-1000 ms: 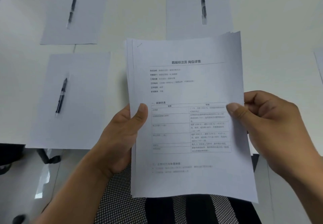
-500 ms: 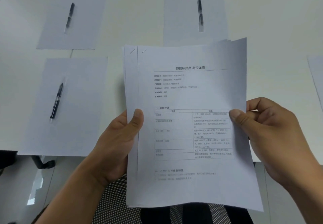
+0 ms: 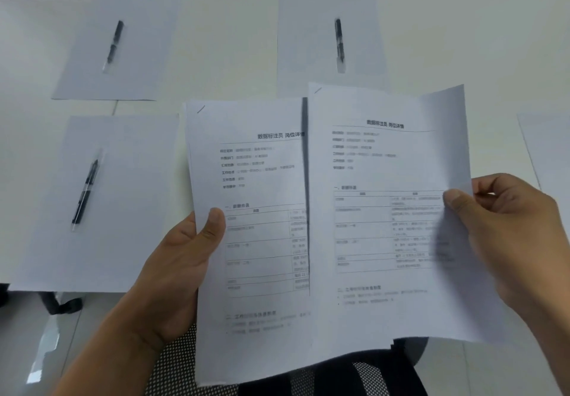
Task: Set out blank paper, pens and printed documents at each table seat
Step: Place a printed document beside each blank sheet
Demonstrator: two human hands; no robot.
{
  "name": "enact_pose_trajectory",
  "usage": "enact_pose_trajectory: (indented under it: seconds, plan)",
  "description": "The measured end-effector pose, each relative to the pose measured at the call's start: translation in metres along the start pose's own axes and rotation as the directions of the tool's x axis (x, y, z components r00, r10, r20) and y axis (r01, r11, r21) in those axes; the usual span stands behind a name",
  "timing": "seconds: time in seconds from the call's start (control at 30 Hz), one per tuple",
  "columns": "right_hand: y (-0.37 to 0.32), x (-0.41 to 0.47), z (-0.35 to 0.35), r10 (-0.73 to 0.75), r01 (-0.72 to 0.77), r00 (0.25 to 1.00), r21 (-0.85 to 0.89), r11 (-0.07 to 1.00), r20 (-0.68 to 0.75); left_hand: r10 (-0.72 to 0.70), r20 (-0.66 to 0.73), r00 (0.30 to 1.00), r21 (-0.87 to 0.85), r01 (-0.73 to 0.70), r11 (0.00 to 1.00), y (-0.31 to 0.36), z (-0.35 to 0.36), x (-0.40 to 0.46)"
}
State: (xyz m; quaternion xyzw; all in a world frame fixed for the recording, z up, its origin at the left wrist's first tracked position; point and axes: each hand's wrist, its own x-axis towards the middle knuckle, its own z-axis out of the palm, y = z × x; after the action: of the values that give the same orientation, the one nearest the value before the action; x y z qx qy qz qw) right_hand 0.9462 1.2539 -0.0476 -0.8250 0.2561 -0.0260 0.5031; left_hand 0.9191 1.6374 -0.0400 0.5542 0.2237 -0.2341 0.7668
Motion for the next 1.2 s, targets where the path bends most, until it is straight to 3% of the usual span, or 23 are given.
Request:
enact_pose_trajectory:
  seconds: [0.33, 0.6, 1.2]
  plan:
    - [0.012, 0.033, -0.021, -0.018, -0.014, 0.99, -0.228, 0.973, -0.137, -0.034, -0.036, 0.999, 0.032, 0.036, 0.999, -0.004, -0.002, 0.004]
    - [0.026, 0.046, -0.015, 0.045, -0.074, 0.989, -0.2, 0.977, -0.144, -0.075, -0.039, 0.996, 0.024, 0.076, 0.997, -0.003, -0.005, 0.008]
    - [0.028, 0.062, -0.014, -0.004, -0.03, 0.99, -0.241, 0.97, -0.14, -0.066, -0.006, 0.998, 0.011, 0.066, 0.998, -0.001, 0.012, 0.014]
